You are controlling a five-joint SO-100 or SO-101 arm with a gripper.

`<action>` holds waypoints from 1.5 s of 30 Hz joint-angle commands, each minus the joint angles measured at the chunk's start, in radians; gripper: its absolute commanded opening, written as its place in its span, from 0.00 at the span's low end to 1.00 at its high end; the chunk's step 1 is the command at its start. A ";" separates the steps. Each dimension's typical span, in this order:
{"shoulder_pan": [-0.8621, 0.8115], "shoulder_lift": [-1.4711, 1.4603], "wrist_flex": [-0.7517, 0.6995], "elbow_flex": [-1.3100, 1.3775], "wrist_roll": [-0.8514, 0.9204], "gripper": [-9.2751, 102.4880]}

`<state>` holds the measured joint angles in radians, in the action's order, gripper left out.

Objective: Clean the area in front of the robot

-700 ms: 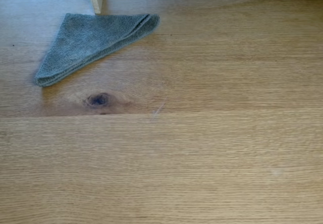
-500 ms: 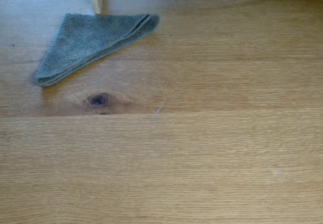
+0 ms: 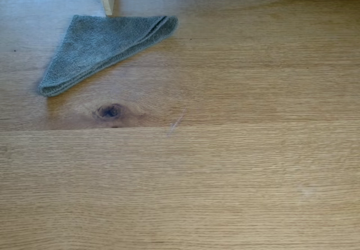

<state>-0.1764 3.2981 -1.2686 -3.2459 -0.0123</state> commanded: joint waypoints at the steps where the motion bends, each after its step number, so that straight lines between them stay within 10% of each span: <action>1: 0.000 0.008 0.006 -0.114 0.012 0.12; 8: 0.081 -0.012 0.023 -0.109 0.015 0.17; 22: 0.140 -0.701 0.540 0.353 -0.012 0.38; 45: -0.696 -1.856 0.816 1.058 0.104 0.56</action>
<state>-0.7900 1.5186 -0.5047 -2.2826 0.0337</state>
